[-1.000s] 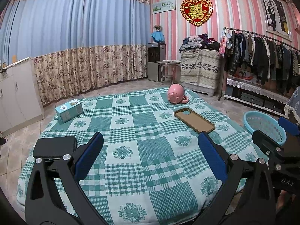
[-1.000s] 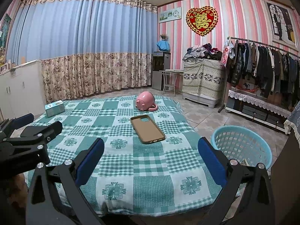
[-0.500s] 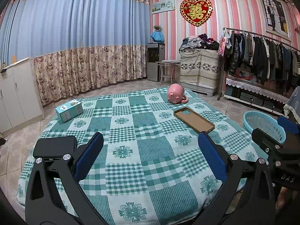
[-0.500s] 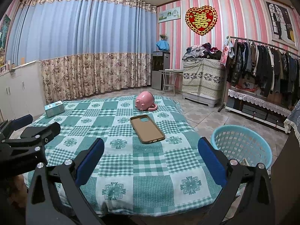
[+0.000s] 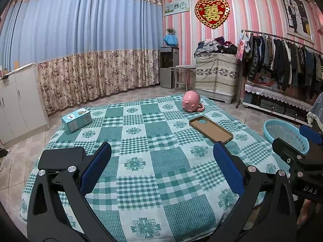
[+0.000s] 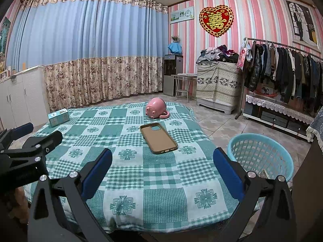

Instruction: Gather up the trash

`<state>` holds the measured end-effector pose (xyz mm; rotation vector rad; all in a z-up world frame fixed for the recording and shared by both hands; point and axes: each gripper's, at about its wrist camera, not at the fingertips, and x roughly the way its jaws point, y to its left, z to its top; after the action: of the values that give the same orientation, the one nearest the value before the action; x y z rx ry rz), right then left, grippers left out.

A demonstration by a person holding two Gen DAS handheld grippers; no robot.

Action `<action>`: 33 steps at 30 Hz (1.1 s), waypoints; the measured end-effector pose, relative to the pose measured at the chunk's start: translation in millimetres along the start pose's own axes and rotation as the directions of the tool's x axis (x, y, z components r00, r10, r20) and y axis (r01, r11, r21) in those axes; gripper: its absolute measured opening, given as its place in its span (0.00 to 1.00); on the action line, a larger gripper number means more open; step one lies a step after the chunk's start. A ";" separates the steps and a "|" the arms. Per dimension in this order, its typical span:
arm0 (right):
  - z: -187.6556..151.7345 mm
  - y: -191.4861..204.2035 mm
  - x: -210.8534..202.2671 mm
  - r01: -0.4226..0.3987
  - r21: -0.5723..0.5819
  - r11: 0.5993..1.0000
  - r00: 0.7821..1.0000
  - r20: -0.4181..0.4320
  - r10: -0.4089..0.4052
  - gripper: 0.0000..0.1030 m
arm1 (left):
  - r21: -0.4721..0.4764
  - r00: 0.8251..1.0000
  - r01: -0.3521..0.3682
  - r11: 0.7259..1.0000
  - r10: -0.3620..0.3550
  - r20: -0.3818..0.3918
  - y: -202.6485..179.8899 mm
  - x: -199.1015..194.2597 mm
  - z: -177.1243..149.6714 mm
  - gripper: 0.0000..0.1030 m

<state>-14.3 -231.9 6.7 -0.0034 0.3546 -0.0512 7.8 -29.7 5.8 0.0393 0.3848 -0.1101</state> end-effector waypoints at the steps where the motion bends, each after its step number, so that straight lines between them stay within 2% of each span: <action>1: 0.0 0.0 -0.4 0.000 0.001 1.000 1.000 -0.002 0.000 0.95 | 0.001 1.000 0.001 1.000 -0.001 -0.001 0.3 0.2 -0.1 0.95; 33: -1.4 -2.9 2.6 0.001 0.020 1.000 1.000 -0.010 -0.001 0.95 | -0.002 1.000 -0.002 1.000 0.002 0.008 5.3 -0.7 2.3 0.95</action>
<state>-12.5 -234.9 4.5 0.0163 0.3641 -0.0555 8.5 -24.4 8.3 0.0370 0.3769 -0.1083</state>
